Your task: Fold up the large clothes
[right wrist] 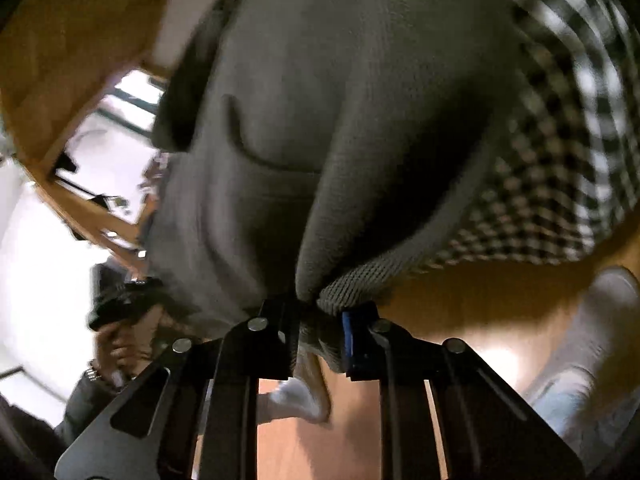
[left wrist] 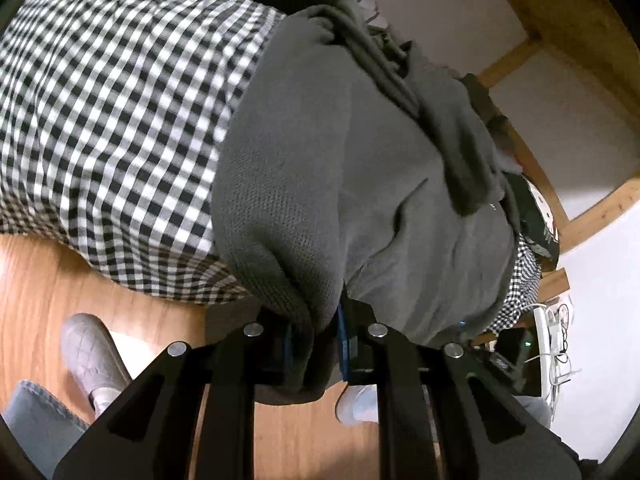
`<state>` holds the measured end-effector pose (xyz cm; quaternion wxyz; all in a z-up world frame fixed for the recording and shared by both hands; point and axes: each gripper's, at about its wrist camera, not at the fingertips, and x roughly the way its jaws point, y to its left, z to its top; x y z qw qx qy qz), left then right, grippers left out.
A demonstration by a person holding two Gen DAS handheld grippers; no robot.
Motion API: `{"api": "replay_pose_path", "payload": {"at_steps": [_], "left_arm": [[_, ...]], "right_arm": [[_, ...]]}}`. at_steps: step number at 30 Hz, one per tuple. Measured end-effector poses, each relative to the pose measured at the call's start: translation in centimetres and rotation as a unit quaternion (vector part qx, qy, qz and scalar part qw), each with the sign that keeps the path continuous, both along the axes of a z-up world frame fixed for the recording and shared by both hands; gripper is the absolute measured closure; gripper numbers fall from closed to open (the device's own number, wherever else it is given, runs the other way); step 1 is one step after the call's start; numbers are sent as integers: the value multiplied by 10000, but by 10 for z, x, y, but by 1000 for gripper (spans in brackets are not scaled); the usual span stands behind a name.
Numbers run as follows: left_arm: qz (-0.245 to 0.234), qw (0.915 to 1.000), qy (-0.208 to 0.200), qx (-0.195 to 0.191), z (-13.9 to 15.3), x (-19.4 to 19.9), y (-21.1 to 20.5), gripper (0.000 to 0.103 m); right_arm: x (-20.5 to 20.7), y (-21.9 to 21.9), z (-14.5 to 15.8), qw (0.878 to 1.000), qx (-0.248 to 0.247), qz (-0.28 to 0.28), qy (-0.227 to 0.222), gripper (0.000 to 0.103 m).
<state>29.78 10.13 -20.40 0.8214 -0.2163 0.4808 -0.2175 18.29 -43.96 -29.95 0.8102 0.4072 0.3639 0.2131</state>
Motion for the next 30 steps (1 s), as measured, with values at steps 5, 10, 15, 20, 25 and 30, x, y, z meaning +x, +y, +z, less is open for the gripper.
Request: {"api": "replay_pose_path", "payload": {"at_steps": [5, 10, 15, 20, 25, 30], "left_arm": [[72, 10000, 54, -4, -4, 0, 2, 88], [143, 9998, 114, -117, -3, 0, 2, 88], [248, 9994, 235, -46, -8, 0, 0, 87], [330, 9987, 391, -10, -24, -2, 5, 85], [343, 9986, 360, 179, -26, -5, 3, 83], [361, 9986, 354, 137, -29, -11, -3, 82]], "right_arm": [[-15, -8, 39, 9965, 573, -138, -586, 87], [-42, -34, 72, 9862, 1163, -491, -1068, 88], [-53, -36, 66, 9971, 495, -334, 480, 88], [-63, -29, 35, 9866, 15, -413, 1580, 88], [-78, -36, 29, 9813, 243, -725, 1767, 87], [-81, -41, 49, 9888, 611, -722, 1159, 87]]}}
